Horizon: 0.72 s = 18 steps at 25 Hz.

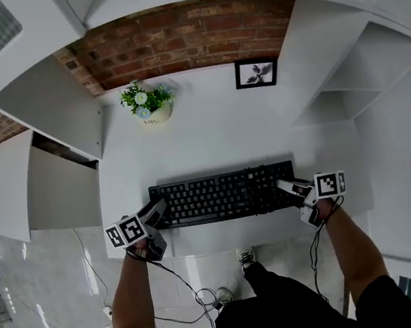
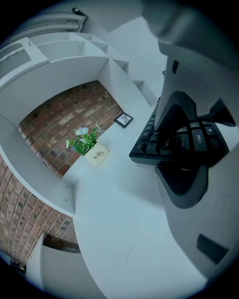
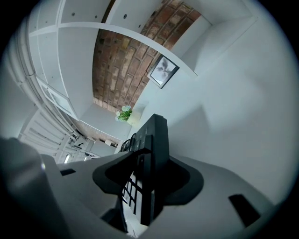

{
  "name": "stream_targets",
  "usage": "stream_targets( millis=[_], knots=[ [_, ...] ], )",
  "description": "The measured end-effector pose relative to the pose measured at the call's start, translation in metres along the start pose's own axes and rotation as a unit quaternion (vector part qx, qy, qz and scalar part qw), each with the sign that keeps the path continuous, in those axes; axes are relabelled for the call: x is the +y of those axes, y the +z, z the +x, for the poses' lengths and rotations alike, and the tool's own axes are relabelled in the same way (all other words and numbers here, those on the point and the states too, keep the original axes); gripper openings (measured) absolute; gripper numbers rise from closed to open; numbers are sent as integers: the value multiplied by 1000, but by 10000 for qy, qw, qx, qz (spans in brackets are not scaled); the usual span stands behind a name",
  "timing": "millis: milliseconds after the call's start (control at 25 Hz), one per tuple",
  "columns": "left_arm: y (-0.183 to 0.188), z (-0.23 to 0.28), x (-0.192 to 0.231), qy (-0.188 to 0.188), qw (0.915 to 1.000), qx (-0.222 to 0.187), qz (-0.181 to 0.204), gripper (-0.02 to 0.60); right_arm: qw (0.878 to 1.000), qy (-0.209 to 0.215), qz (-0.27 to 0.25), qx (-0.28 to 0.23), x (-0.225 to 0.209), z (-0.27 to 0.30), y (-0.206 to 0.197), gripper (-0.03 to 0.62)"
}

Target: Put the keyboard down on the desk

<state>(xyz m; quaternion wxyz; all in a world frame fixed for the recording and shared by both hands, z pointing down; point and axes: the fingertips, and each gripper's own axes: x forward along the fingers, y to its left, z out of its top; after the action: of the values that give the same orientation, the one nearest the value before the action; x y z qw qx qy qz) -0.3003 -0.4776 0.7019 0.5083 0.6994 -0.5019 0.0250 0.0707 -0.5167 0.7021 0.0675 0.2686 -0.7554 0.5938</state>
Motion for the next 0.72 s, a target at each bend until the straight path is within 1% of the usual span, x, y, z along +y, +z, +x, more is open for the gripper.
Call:
stream_targets(
  millis=[40,160,240,360,640,720],
  knots=[
    [1,1,1,43,10000,16,12,236,10000,-58,60,14,-1,1,-1,203],
    [1,1,4,199,9998,63,-2,236,9998,-158,-135,79,-3,4,2,210],
    [1,3,6,319,9994,98,20,236,9994,-295,-156,128,-5,5,2,216],
    [-1,5,8,539,9982,156,194,238,9982,-523,-201,199,-11,5,2,221],
    [-2,6,8,695,9971,116,295,239,9963,-745,-351,247,-14,4,3,230],
    [-1,5,8,814,9958,123,406,240,9955,-809,-415,259,-15,3,3,233]
  ],
)
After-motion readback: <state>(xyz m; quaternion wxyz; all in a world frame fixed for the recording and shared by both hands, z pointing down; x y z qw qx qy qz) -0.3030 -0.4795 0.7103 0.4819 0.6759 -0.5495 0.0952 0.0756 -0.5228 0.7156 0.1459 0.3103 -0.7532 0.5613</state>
